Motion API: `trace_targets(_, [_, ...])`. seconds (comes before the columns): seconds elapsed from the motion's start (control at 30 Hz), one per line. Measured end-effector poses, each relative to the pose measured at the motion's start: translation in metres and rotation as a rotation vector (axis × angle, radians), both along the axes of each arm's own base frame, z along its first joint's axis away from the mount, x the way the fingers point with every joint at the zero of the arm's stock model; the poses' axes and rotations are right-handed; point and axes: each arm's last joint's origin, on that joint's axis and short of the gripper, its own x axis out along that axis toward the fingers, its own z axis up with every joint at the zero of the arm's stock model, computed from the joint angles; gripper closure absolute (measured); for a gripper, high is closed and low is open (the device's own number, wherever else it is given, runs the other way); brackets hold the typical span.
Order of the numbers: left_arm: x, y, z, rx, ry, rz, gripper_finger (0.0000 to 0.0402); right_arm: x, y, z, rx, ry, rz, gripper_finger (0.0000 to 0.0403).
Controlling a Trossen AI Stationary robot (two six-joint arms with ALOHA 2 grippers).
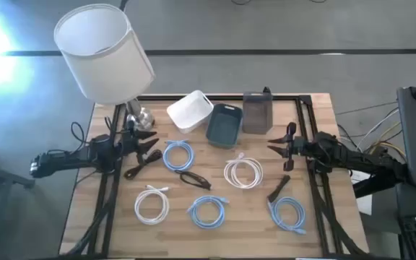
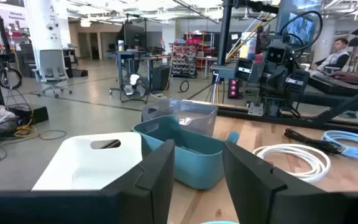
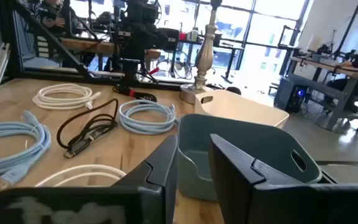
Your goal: Pick & Place USB Port
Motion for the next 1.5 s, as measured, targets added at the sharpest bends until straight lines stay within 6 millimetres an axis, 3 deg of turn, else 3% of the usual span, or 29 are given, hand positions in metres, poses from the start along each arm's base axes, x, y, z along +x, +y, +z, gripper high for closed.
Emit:
trace_targets(0.53, [0.0,0.0,0.0,0.0,0.0,0.0,0.0262,0.0,0.0,0.0001,0.0,0.0,0.0,0.0335])
trace_targets(1.1, [0.0,0.0,-0.0001,0.0,0.001,0.0,0.0262,0.0,0.0,0.0002,0.0,-0.001,0.0,0.0314])
trace_targets(1.5, [0.0,0.0,-0.0001,0.0,0.0,0.0,0.0262,0.0,0.0,0.0,0.0,0.0,0.0,0.0332])
